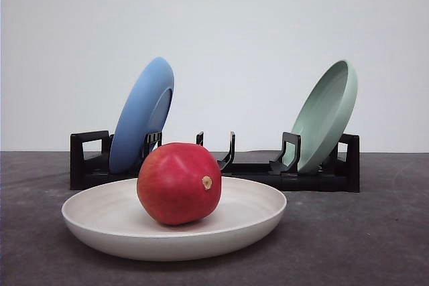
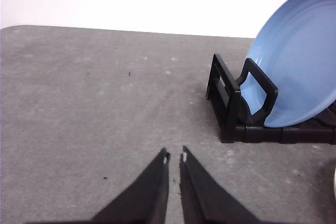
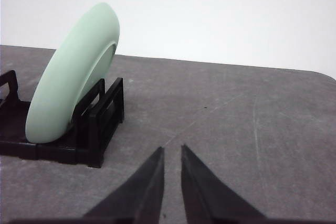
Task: Place pomegranate in white plate
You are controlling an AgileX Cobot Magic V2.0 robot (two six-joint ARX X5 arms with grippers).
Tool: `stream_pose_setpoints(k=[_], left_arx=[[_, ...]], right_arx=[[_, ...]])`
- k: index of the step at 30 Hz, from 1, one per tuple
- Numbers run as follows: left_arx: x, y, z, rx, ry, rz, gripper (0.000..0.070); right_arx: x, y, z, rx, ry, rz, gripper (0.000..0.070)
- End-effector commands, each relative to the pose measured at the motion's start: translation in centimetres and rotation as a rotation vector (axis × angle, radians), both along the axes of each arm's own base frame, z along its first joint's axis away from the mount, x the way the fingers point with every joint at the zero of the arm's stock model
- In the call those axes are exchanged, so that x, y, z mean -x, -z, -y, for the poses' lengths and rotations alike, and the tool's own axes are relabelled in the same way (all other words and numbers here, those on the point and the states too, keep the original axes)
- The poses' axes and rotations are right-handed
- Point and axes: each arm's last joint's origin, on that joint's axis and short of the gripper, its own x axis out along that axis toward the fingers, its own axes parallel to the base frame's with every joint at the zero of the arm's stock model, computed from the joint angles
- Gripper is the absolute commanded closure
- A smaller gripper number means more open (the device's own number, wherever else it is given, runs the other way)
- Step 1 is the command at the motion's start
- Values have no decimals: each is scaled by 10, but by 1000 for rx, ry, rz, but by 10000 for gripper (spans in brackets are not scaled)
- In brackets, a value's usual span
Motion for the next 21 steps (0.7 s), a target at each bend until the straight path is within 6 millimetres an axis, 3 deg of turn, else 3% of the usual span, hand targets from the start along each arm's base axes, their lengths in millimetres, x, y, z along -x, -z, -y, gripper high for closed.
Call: stream_pose_setpoints(k=[1, 21], left_arx=[[-1, 2, 0, -7, 2, 4, 683], [-1, 2, 0, -7, 2, 4, 683]], right_arx=[[0, 0, 0, 0, -1, 5, 645], [0, 0, 0, 0, -1, 5, 645]])
